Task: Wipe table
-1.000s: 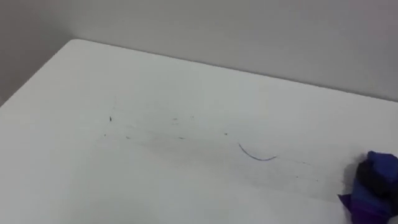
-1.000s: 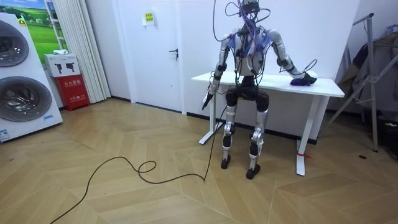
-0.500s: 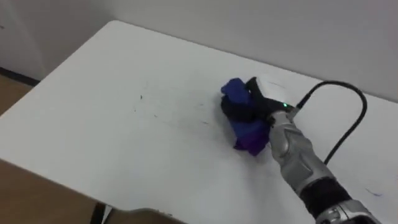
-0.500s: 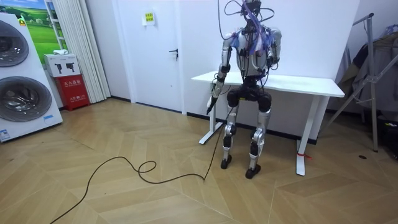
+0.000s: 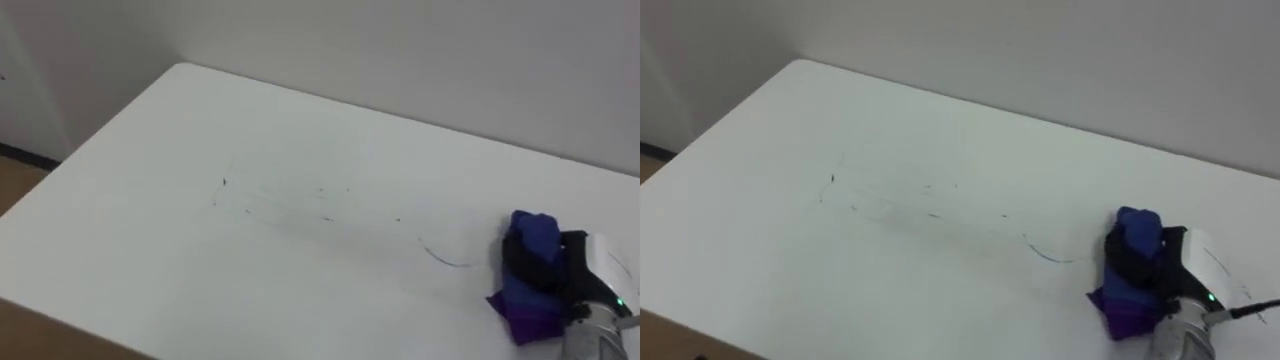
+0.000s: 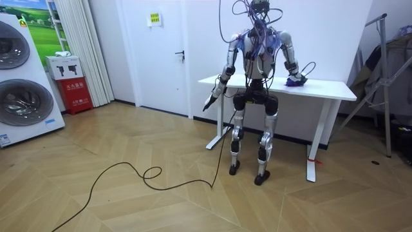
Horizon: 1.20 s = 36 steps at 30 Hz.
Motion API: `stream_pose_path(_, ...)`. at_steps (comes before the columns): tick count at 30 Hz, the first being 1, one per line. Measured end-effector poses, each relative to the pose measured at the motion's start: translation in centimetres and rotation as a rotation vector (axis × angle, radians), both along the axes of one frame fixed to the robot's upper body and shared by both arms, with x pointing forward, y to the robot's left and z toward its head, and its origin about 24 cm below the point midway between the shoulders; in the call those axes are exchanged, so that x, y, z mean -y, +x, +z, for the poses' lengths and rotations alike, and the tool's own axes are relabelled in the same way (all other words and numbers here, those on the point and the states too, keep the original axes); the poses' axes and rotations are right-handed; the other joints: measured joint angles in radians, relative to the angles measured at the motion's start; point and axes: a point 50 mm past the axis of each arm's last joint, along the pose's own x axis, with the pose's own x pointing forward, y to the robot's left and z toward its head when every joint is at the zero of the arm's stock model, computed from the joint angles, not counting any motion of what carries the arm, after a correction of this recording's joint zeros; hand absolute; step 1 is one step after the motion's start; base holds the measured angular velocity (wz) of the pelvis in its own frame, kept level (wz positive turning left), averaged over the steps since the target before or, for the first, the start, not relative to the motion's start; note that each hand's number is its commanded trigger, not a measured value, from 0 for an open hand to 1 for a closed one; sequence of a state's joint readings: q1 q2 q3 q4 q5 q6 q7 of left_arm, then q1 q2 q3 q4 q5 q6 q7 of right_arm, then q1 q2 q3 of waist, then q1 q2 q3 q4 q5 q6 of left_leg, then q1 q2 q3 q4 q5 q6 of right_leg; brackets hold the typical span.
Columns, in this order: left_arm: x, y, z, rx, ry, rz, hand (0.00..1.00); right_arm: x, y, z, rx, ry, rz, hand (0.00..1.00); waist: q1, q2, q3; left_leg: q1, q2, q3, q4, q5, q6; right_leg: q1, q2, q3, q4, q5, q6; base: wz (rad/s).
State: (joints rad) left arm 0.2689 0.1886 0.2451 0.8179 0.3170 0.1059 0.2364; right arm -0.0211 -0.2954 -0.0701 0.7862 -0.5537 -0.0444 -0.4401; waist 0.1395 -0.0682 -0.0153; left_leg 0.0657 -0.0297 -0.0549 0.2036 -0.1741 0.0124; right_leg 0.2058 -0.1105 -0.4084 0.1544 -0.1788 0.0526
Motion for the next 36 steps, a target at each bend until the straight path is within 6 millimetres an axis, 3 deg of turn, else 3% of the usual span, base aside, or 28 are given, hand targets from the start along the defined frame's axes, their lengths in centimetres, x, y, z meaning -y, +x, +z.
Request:
stream_pose_path(2,1.0,0.3,-0.5,-0.006,-0.02,-0.011,0.0,-0.5,1.0,0.3,-0.01,-0.008,0.006,1.0,0.016,0.004,-0.0002,0.003,0.005,0.013,-0.001,0.001,-0.002,-0.003,0.003,0.01,0.002,0.0,0.0,-0.24)
stream_pose_path(5,2.6,0.1,-1.3,-0.068,-0.054,-0.037,0.0,-3.5,4.4,1.2,-0.037,0.01,0.065,1.0,0.064,0.01,0.0012,-0.001,0.027,0.05,-0.007,0.005,-0.013,-0.04,0.014,0.042,0.021,0.009,-0.014,-0.47)
stream_pose_path(7,3.4,0.4,-1.6,-0.099,-0.073,-0.056,0.0,-8.7,8.5,3.2,-0.028,-0.003,0.293,1.0,0.103,0.002,0.0051,-0.023,0.045,0.069,-0.013,0.012,-0.028,-0.088,0.027,0.058,0.027,0.017,-0.028,-0.33)
stream_pose_path(8,3.6,0.7,-1.6,-0.095,-0.079,-0.059,0.0,-10.2,9.5,4.1,-0.012,-0.014,0.356,1.0,0.113,0.0,0.0078,-0.026,0.048,0.069,-0.013,0.015,-0.031,-0.1,0.03,0.06,0.033,0.017,-0.029,-0.08)
stream_pose_path(9,4.0,1.5,-1.6,-0.082,-0.092,-0.073,0.0,-13.3,11.4,5.8,0.034,-0.023,0.468,1.0,0.118,-0.002,0.0174,-0.04,0.05,0.067,-0.013,0.022,-0.033,-0.111,0.036,0.061,0.031,0.018,-0.037,0.16)
stream_pose_path(10,4.4,2.4,-1.5,-0.068,-0.105,-0.099,0.0,-15.3,12.7,7.2,0.072,-0.029,0.541,1.0,0.142,-0.002,0.0214,-0.05,0.05,0.055,-0.015,0.029,-0.034,-0.119,0.037,0.052,0.029,0.017,-0.038,0.25)
stream_pose_path(12,4.7,3.0,-1.3,-0.048,-0.107,-0.116,0.0,-16.7,13.8,8.8,0.115,-0.033,0.604,1.0,0.174,-0.006,0.0198,-0.057,0.045,0.036,-0.021,0.035,-0.034,-0.116,0.036,0.034,0.017,0.017,-0.038,0.39)
stream_pose_path(13,4.6,3.0,-1.3,-0.046,-0.107,-0.113,0.0,-16.9,14.1,9.3,0.132,-0.036,0.618,1.0,0.172,-0.006,0.0215,-0.059,0.038,0.016,-0.023,0.043,-0.032,-0.105,0.031,0.01,0.01,0.016,-0.036,0.48)
stream_pose_path(15,4.4,2.5,-1.3,-0.058,-0.111,-0.103,0.0,-16.2,13.8,8.7,0.117,-0.032,0.592,1.0,0.165,-0.006,0.0223,-0.052,0.03,-0.005,-0.027,0.042,-0.029,-0.089,0.026,-0.007,0.01,0.013,-0.031,0.42)
stream_pose_path(17,4.0,1.9,-1.3,-0.065,-0.108,-0.084,0.0,-14.4,12.2,6.3,0.05,-0.016,0.532,1.0,0.155,-0.009,0.0238,-0.042,0.027,-0.011,-0.027,0.04,-0.025,-0.072,0.023,-0.009,0.01,0.013,-0.031,0.31)
stream_pose_path(18,3.8,1.4,-1.3,-0.074,-0.106,-0.077,0.0,-12.7,10.1,3.7,-0.036,-0.018,0.494,1.0,0.14,-0.011,0.0238,-0.035,0.023,-0.014,-0.026,0.035,-0.019,-0.06,0.02,-0.013,0.007,0.012,-0.029,0.19)
stream_pose_path(19,3.6,0.9,-1.4,-0.084,-0.104,-0.07,0.0,-11.2,7.9,2.5,0.007,0.01,0.442,1.0,0.13,-0.011,0.0236,-0.032,0.015,-0.015,-0.026,0.032,-0.014,-0.053,0.013,-0.012,0.0,0.009,-0.024,0.11)
stream_pose_path(20,3.5,0.5,-1.4,-0.092,-0.105,-0.058,0.0,-10.7,7.2,2.3,0.024,0.006,0.433,1.0,0.119,-0.009,0.0243,-0.03,0.011,-0.013,-0.026,0.03,-0.011,-0.05,0.011,-0.01,-0.004,0.008,-0.022,0.0)
stream_pose_path(22,2.5,-0.5,-1.2,-0.1,-0.087,-0.013,0.0,-8.3,4.8,1.4,0.069,-0.006,0.352,1.0,0.057,-0.006,0.0223,-0.021,-0.001,-0.012,-0.027,0.024,-0.002,-0.04,-0.001,-0.007,-0.003,0.0,-0.006,-0.02)
stream_pose_path(24,1.5,-0.5,-0.9,-0.082,-0.065,0.007,0.0,-6.1,3.2,0.9,0.062,-0.037,0.273,1.0,0.036,-0.005,0.0214,-0.008,-0.004,-0.002,-0.029,0.021,0.002,-0.03,-0.004,-0.002,-0.004,0.001,-0.002,-0.11)
stream_pose_path(28,0.1,0.0,-0.3,-0.049,-0.045,0.025,0.0,-1.3,-0.6,0.1,-0.008,-0.126,0.138,1.0,-0.003,-0.001,0.0038,0.0,-0.009,0.0,-0.021,0.01,0.01,-0.012,-0.009,-0.002,-0.002,0.007,0.008,-0.06)
stream_pose_path(32,0.7,1.3,-0.3,-0.007,-0.071,0.03,0.0,-0.3,-0.8,0.0,-0.029,-0.127,0.085,1.0,-0.01,0.001,0.0012,-0.001,-0.008,0.005,-0.004,0.008,0.01,-0.012,-0.009,0.007,-0.001,0.009,0.01,-0.12)
stream_pose_path(36,3.1,3.0,-1.2,0.005,-0.143,0.004,0.0,-2.4,2.3,0.5,-0.056,-0.111,0.09,1.0,0.011,0.018,-0.0004,-0.001,0.007,0.031,-0.005,0.008,-0.002,-0.033,-0.002,0.028,0.019,0.013,0.002,-0.21)
